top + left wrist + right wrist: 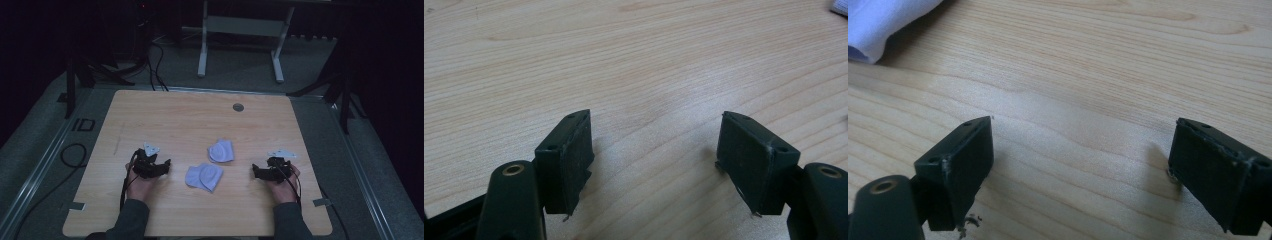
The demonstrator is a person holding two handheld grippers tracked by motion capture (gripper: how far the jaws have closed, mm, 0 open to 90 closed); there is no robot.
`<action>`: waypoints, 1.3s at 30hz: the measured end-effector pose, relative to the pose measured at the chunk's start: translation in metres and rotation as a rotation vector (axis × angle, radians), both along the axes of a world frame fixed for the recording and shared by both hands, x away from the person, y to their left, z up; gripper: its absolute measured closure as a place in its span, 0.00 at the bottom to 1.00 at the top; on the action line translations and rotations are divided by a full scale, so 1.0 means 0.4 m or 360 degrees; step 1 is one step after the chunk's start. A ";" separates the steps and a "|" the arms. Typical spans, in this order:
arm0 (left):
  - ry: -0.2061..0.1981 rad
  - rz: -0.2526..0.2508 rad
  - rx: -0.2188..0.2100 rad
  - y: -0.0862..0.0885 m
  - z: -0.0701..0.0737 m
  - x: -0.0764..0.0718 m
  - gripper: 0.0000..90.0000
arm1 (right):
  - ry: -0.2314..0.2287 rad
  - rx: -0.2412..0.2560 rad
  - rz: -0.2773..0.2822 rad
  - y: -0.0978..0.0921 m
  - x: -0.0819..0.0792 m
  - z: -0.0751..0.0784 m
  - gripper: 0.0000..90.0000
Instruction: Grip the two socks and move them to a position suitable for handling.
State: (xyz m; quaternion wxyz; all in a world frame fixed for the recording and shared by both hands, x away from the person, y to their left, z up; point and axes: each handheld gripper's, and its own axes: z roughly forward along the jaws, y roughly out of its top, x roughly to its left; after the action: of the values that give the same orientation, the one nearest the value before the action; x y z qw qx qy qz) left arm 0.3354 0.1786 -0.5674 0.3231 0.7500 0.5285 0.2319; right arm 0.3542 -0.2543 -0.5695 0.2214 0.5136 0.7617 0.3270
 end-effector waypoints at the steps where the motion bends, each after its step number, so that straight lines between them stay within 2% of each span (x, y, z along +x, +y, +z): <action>1: 0.0003 0.0002 0.0003 0.000 0.000 0.000 0.34 | 0.0000 0.0000 0.0000 0.000 0.000 0.000 0.12; 6: 0.0006 0.0012 0.0003 -0.002 0.001 -0.001 0.34 | -0.0003 0.0003 -0.0005 0.003 -0.006 0.002 0.17; 14: -0.0003 0.0000 -0.0002 -0.006 -0.001 -0.001 0.33 | 0.0042 -0.0020 0.0070 0.012 -0.017 0.017 0.34; 32: -0.0004 -0.0001 0.0000 -0.009 -0.001 -0.001 0.32 | 0.0071 -0.0036 0.0118 0.011 -0.023 0.026 0.49; 39: -0.0001 -0.0008 0.0002 -0.011 -0.001 -0.001 0.32 | 0.0069 -0.0101 0.0167 0.028 -0.031 0.033 0.51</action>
State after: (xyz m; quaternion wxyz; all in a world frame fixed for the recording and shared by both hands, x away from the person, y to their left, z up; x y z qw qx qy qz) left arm 0.3349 0.1743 -0.5678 0.3233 0.7516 0.5263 0.2316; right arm 0.3419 -0.2431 -0.5563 0.2035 0.4725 0.8023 0.3027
